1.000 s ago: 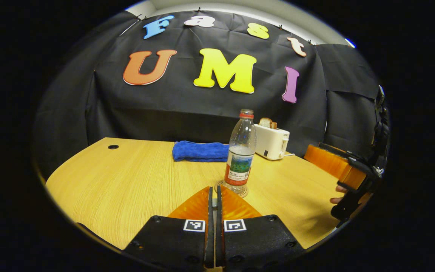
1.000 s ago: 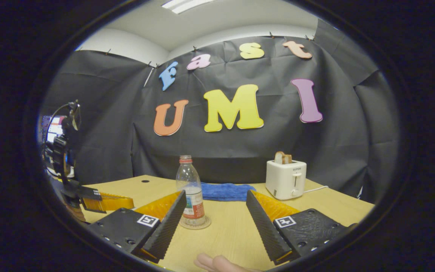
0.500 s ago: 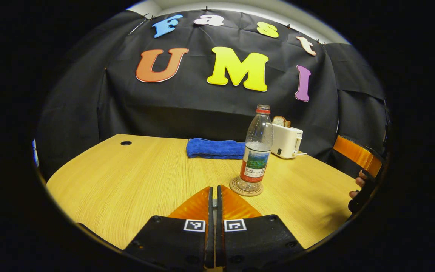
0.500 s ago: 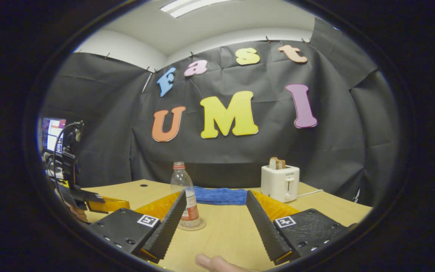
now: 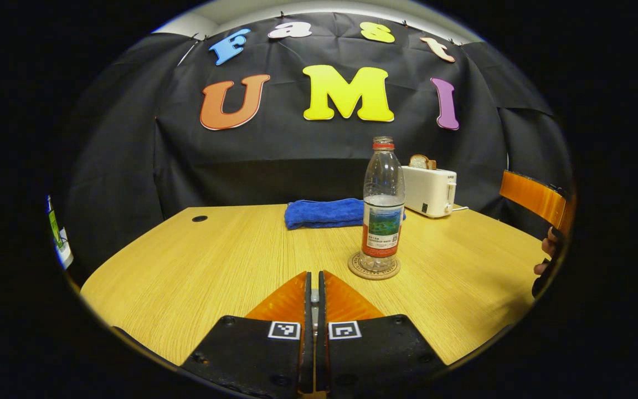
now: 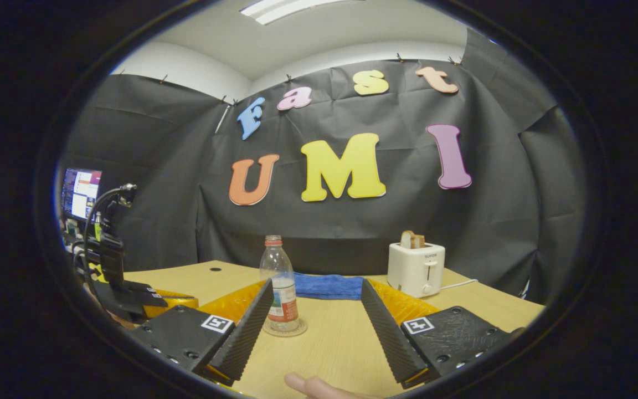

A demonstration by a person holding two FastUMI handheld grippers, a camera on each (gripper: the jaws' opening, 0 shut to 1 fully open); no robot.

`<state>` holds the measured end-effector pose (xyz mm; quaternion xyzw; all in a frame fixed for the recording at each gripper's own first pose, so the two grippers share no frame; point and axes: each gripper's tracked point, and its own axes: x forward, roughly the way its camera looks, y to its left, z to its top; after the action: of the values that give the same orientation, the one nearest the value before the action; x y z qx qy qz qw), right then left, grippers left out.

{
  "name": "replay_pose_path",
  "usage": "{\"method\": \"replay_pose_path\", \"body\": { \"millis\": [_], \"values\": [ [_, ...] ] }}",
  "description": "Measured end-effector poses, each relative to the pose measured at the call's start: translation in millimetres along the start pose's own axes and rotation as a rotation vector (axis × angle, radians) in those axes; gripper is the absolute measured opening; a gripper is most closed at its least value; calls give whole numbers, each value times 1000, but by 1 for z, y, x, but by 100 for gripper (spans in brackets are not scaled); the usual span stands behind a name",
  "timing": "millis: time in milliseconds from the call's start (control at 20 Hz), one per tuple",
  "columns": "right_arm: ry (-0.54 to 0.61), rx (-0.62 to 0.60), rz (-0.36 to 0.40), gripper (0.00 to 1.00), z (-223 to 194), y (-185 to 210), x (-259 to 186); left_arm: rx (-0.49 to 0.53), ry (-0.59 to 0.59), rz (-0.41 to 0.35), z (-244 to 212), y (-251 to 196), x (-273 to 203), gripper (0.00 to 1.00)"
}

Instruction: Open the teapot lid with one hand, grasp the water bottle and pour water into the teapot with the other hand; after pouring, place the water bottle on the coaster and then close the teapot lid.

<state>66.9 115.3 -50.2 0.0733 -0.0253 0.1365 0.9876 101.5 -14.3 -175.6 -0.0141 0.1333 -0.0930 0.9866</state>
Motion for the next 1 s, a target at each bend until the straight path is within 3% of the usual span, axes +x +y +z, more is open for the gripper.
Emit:
{"method": "replay_pose_path", "body": {
  "millis": [150,250,350,400,450,500,600,750,800,850,1000],
  "values": [
    [5,1,-3,95,-2,1,-1,22,-3,70,0,-1,-1,5],
    [-3,0,-11,95,2,1,-4,27,7,57,0,-5,0,7],
    [-13,1,-18,95,9,0,-8,-17,25,24,3,-10,-3,25],
    [-15,1,-25,95,13,-1,-10,-50,35,10,3,-13,-3,40],
    [-17,2,-35,95,17,-2,-13,-75,45,2,5,-14,-6,48],
    [-9,0,-54,95,19,-5,-15,-82,47,6,7,-12,-8,65],
    [3,-7,-74,95,24,-6,-25,-98,59,15,12,-5,-12,77],
    [33,-44,-132,94,33,-10,-37,-130,24,48,37,2,-30,78],
    [49,-61,-140,95,35,-8,-42,-135,1,63,48,6,-38,84],
    [59,-75,-149,95,40,-5,-48,-124,-18,84,57,12,-48,97],
    [87,-101,-168,95,52,-2,-64,-95,-43,127,75,22,-75,100]
  ]
}}
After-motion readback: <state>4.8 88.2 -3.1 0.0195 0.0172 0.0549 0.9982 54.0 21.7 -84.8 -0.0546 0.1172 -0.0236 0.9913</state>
